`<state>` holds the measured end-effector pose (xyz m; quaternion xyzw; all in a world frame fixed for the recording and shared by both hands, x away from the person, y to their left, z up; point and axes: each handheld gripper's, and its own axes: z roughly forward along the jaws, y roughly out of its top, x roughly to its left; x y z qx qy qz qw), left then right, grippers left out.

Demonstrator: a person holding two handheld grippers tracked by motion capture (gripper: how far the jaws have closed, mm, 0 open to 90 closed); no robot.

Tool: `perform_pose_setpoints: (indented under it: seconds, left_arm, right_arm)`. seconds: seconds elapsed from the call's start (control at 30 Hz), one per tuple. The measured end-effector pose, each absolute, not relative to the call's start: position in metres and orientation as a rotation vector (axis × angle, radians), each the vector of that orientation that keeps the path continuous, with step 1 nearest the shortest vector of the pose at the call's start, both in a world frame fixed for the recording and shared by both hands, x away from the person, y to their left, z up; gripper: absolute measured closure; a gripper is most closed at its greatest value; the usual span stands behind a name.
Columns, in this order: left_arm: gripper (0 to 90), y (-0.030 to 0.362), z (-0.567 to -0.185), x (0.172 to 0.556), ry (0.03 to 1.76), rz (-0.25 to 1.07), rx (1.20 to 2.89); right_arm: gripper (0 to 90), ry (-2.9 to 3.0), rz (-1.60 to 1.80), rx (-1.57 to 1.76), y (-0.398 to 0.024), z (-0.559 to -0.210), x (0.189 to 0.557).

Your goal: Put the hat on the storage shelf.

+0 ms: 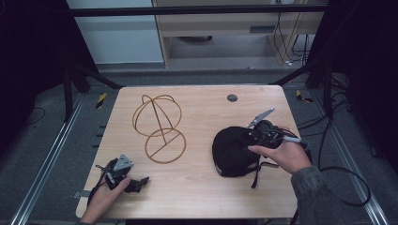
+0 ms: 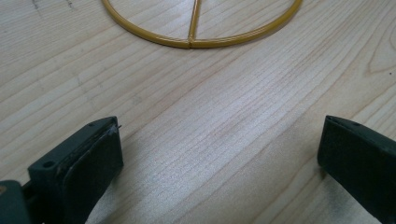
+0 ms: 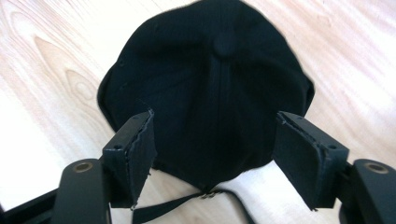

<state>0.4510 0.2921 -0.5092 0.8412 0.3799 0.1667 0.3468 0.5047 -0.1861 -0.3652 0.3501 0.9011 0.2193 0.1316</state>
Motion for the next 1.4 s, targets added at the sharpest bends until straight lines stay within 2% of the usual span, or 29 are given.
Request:
perform_pose_setpoints:
  seconds: [0.4,0.83,1.1,1.13,1.17,1.2,1.23,1.33,1.4]
  left_arm:
    - [0.0,0.292,-0.509,0.451,0.986,0.433,2.179]
    - [0.0,0.292,-0.509,0.451,0.985,0.432,2.179]
    - [0.0,0.292,-0.509,0.451,0.985,0.432,2.180]
    - [0.0,0.292,-0.509,0.451,0.985,0.432,2.179]
    - [0.0,0.292,-0.509,0.451,0.985,0.432,2.179]
    - [0.0,0.292,-0.509,0.451,0.985,0.432,2.180]
    - [0.0,0.292,-0.509,0.451,0.985,0.432,2.180]
    - [0.0,0.292,-0.509,0.451,0.985,0.432,2.179]
    - [0.0,0.292,-0.509,0.451,0.985,0.432,2.179]
  right_arm:
    - [34.5,2.696,0.522,0.982,-0.154,-0.366,0.543]
    - [39.7,2.755,0.445,0.944,-0.142,-0.377,0.555]
    - [52.4,2.768,0.404,0.929,-0.142,-0.383,0.557]
    - [57.1,2.775,0.393,0.925,-0.142,-0.384,0.557]
    - [57.1,2.775,0.393,0.925,-0.142,-0.384,0.557]
    - [63.0,2.788,0.394,0.907,-0.141,-0.385,0.558]
    - [63.0,2.788,0.394,0.907,-0.141,-0.385,0.558]
    - [72.3,2.800,0.395,0.891,-0.140,-0.385,0.557]
    - [72.9,2.801,0.409,0.888,-0.140,-0.384,0.556]
